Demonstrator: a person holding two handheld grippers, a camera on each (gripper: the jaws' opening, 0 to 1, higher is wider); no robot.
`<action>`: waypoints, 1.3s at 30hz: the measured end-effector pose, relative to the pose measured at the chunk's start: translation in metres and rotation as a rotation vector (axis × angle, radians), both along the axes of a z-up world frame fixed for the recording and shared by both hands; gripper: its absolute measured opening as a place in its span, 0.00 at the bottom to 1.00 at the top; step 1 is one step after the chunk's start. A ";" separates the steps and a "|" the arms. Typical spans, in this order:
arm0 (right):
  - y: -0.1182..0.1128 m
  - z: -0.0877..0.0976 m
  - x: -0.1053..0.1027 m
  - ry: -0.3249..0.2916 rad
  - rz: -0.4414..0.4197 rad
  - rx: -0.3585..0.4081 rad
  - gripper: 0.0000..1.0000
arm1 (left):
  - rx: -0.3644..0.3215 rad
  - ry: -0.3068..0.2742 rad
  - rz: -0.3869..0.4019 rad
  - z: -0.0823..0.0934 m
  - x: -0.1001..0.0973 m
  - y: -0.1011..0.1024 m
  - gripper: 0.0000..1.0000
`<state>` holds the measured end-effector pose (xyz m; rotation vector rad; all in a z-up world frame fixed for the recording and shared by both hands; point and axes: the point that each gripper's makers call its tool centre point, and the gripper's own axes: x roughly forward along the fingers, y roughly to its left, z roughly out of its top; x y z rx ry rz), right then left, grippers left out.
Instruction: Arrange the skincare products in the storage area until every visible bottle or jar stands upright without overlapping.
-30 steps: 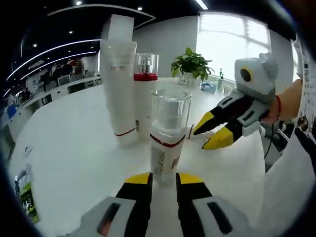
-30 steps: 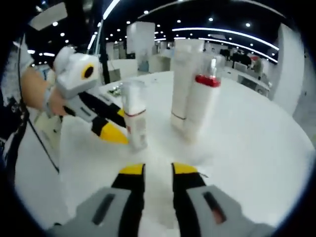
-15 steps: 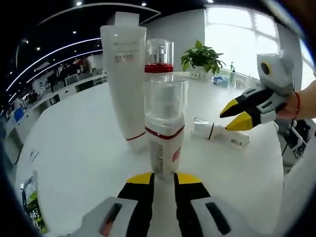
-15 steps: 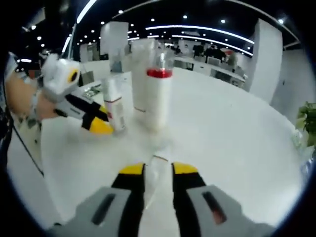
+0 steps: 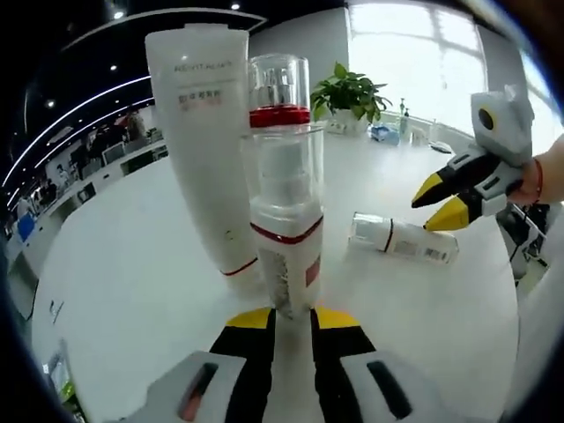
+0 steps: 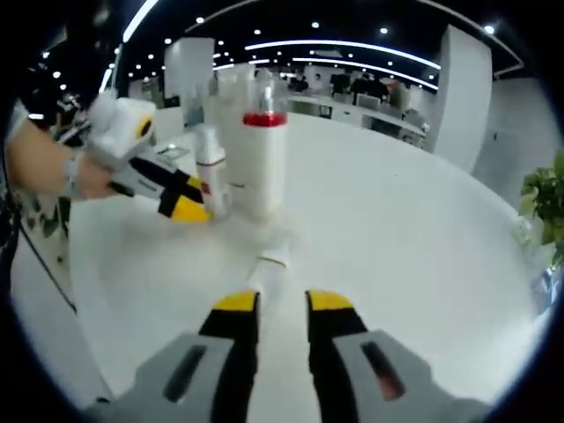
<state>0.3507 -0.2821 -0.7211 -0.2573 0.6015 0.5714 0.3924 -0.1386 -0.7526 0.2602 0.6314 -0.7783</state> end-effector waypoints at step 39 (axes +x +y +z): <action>0.038 -0.025 -0.022 0.192 0.303 -0.100 0.19 | -0.156 0.130 -0.096 0.006 -0.068 0.027 0.28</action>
